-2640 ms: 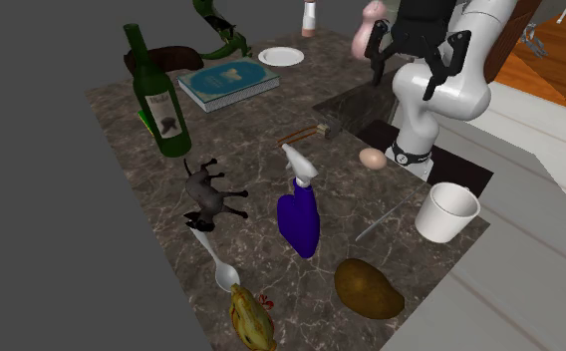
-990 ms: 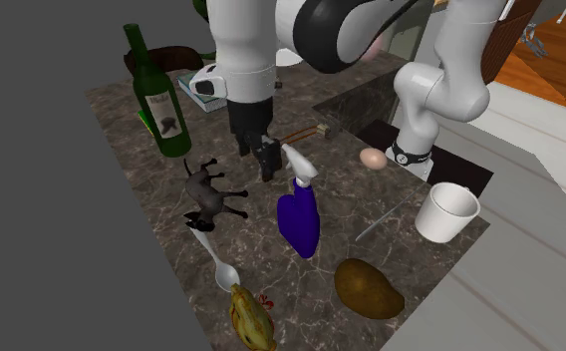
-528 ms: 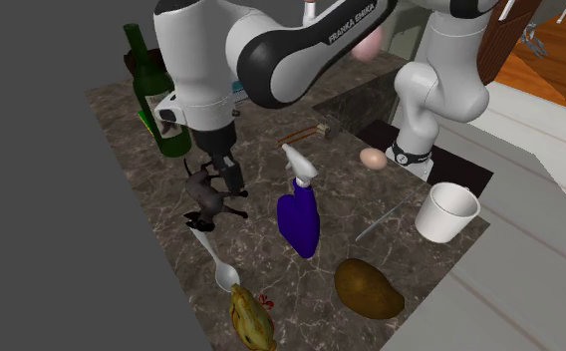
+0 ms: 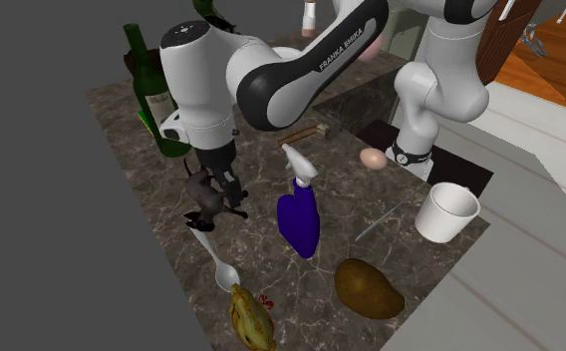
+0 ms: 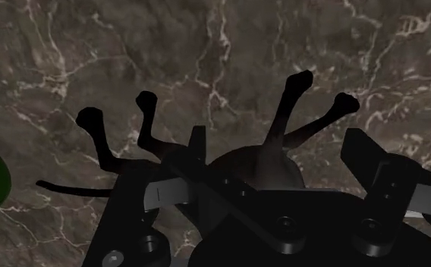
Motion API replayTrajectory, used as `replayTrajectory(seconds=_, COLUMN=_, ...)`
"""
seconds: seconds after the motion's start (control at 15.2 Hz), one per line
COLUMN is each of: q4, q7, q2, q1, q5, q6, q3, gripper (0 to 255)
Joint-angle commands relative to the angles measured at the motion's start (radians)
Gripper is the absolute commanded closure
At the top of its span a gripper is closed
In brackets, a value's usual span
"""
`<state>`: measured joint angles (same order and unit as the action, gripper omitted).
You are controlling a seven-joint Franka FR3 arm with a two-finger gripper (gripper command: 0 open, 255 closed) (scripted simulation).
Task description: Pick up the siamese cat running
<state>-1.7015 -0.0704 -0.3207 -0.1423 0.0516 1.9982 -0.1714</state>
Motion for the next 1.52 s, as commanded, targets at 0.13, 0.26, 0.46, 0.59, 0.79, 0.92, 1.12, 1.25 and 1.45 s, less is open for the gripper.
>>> replayTrajectory(seconds=0.13, q4=-0.004, q7=-0.001, q2=0.000, q1=0.000, q5=0.000, q6=0.004, q3=0.000, gripper=255)
replayTrajectory(seconds=0.26, q4=-0.004, q7=0.000, q2=0.001, q1=0.000, q5=0.000, q6=0.004, q3=0.000, gripper=255)
replayTrajectory(seconds=0.46, q4=-0.004, q7=0.000, q2=0.001, q1=0.000, q5=0.000, q6=0.004, q3=0.000, gripper=255)
replayTrajectory(seconds=0.59, q4=-0.004, q7=-0.001, q2=-0.001, q1=-0.001, q5=0.000, q6=0.005, q3=0.000, gripper=255)
replayTrajectory(seconds=0.79, q4=0.021, q7=0.000, q2=0.011, q1=0.000, q5=-0.002, q6=-0.031, q3=-0.001, gripper=255)
replayTrajectory(seconds=0.92, q4=0.039, q7=0.001, q2=0.018, q1=0.000, q5=-0.004, q6=-0.056, q3=-0.002, gripper=255)
replayTrajectory(seconds=1.12, q4=0.068, q7=0.002, q2=0.026, q1=0.000, q5=-0.006, q6=-0.093, q3=-0.003, gripper=255)
replayTrajectory(seconds=1.25, q4=0.088, q7=0.003, q2=0.031, q1=0.000, q5=-0.007, q6=-0.118, q3=-0.003, gripper=255)
replayTrajectory(seconds=1.45, q4=0.121, q7=0.004, q2=0.036, q1=-0.001, q5=-0.008, q6=-0.156, q3=-0.004, gripper=255)
